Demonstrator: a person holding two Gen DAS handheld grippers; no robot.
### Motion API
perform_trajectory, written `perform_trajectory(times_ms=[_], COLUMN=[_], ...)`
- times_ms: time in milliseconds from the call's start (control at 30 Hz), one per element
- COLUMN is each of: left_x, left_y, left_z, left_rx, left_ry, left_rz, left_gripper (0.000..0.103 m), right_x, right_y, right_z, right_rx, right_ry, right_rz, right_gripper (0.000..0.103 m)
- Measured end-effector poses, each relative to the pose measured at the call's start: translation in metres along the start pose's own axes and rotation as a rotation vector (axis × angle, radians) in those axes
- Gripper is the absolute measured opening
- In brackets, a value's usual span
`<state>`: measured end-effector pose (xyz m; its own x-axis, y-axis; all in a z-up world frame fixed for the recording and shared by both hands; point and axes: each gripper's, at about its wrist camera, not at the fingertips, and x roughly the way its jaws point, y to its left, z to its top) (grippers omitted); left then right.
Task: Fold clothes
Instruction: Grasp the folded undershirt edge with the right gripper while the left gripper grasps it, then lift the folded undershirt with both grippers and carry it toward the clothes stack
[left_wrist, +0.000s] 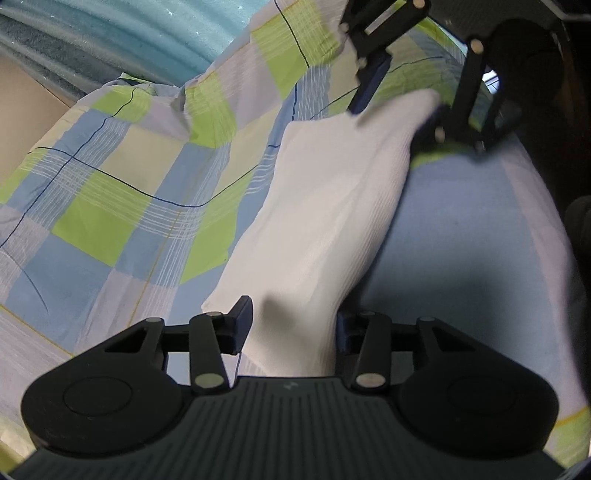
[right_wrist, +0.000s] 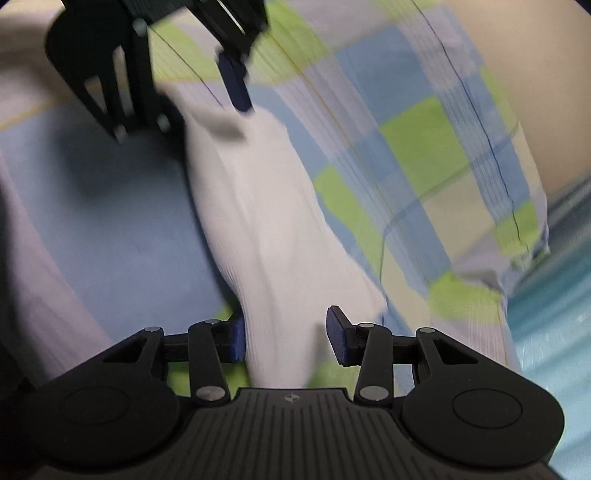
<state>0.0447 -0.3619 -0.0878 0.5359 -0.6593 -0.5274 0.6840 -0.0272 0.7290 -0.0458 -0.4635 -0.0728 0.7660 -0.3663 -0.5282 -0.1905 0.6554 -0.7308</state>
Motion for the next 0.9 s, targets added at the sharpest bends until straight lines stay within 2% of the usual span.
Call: perform_trajectory(times_ms=[100, 167, 367, 400, 533, 633, 800, 900], left_x=[0.003, 0.007, 0.016, 0.017, 0.022, 0.025, 0.013, 0.005], left_y=[-0.006, -0.009, -0.011, -0.012, -0.018, -0.023, -0.007, 0.003], left_z=[0.004, 0.008, 0.001, 0.0, 0.0, -0.005, 0.006, 0.013], left_rx=[0.048, 0.082, 0.194, 0.205, 0.268, 0.296, 0.293, 0.291], left_ry=[-0.007, -0.014, 0.0, 0.001, 0.013, 0.019, 0.004, -0.005], left_rz=[0.02, 0.03, 0.07, 0.068, 0.049, 0.048, 0.069, 0.082], left_gripper=[0.039, 0.038, 0.038, 0.036, 0.013, 0.003, 0.002, 0.002], right_x=[0.005, 0.012, 0.014, 0.014, 0.017, 0.018, 0.013, 0.001], right_y=[0.006, 0.009, 0.003, 0.004, 0.005, 0.005, 0.005, -0.004], right_z=[0.002, 0.006, 0.005, 0.005, 0.006, 0.003, 0.001, 0.005], right_rx=[-0.027, -0.042, -0.001, -0.009, -0.013, 0.003, -0.019, -0.023], right_ry=[-0.009, -0.013, -0.01, -0.015, -0.011, -0.018, -0.031, -0.056], right_rz=[0.006, 0.018, 0.015, 0.013, 0.024, 0.034, 0.023, -0.024], right_gripper=[0.035, 0.025, 0.024, 0.023, 0.017, 0.01, 0.008, 0.008])
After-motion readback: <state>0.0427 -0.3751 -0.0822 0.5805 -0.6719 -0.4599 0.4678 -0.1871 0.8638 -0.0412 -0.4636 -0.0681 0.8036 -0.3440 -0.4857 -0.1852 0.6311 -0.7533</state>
